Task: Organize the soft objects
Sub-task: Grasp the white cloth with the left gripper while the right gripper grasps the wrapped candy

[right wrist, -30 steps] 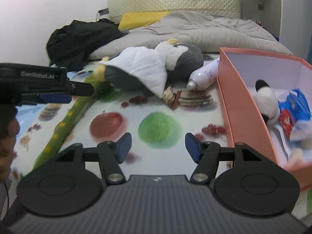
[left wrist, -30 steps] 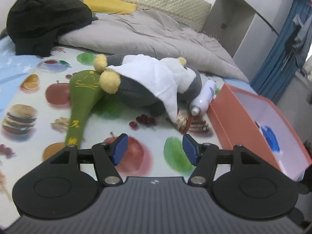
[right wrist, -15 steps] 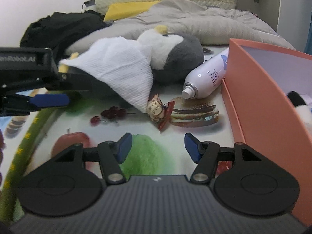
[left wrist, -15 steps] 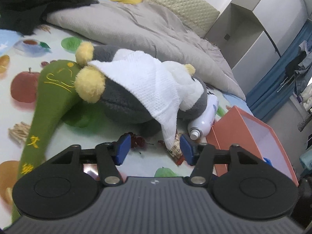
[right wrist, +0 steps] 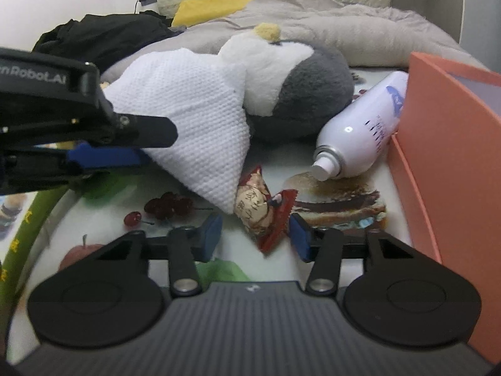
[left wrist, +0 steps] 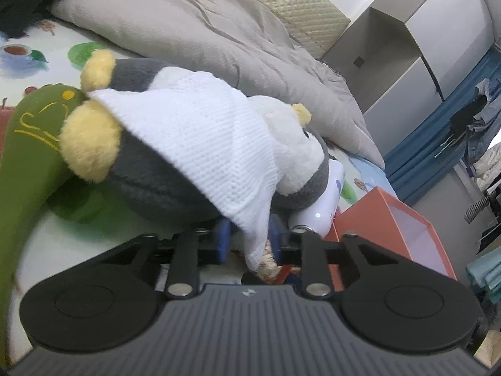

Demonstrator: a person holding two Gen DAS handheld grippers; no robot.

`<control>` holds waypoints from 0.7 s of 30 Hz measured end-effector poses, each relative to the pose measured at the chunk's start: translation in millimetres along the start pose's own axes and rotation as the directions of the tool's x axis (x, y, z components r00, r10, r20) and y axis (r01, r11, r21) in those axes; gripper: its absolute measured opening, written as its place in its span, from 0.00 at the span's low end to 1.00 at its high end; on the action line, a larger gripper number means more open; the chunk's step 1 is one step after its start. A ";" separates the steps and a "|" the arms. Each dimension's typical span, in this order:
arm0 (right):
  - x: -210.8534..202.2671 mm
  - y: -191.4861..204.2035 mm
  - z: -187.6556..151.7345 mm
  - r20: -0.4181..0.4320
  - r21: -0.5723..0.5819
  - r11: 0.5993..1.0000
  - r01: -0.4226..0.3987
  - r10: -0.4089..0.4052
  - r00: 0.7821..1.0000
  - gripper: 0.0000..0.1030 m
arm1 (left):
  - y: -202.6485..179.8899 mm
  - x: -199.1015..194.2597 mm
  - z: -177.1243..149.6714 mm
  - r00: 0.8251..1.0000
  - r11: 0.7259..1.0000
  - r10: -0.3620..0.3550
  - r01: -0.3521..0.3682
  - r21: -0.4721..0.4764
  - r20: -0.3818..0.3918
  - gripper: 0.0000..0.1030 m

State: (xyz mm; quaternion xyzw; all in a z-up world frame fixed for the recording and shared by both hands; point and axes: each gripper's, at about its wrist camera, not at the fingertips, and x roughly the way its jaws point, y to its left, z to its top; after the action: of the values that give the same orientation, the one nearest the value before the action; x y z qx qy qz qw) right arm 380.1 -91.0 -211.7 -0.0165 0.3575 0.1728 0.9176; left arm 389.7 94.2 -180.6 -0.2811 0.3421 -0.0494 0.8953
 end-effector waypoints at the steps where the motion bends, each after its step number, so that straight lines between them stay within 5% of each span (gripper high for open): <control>1: 1.7 0.3 0.0 -0.006 0.000 1.000 0.005 -0.005 1.000 0.35 | -0.9 1.9 0.0 1.000 1.000 0.009 -0.009 0.003 -0.005 0.13; 5: -0.4 -1.8 0.1 -0.013 0.016 1.000 0.013 -0.013 1.000 0.23 | -3.3 0.0 -0.9 1.000 1.000 0.007 -0.007 0.012 0.007 0.03; 21: -70.9 -2.7 -38.1 -0.048 0.034 0.999 0.041 -0.039 0.998 0.20 | -15.9 -77.6 -49.3 0.999 1.000 0.030 -0.030 0.004 0.025 0.02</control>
State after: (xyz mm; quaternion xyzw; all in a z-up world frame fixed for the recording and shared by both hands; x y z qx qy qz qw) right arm 307.6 -121.1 -193.5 -0.0116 0.3817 0.1476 0.9123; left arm 300.7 79.6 -156.6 -0.2743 0.3350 -0.0332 0.9008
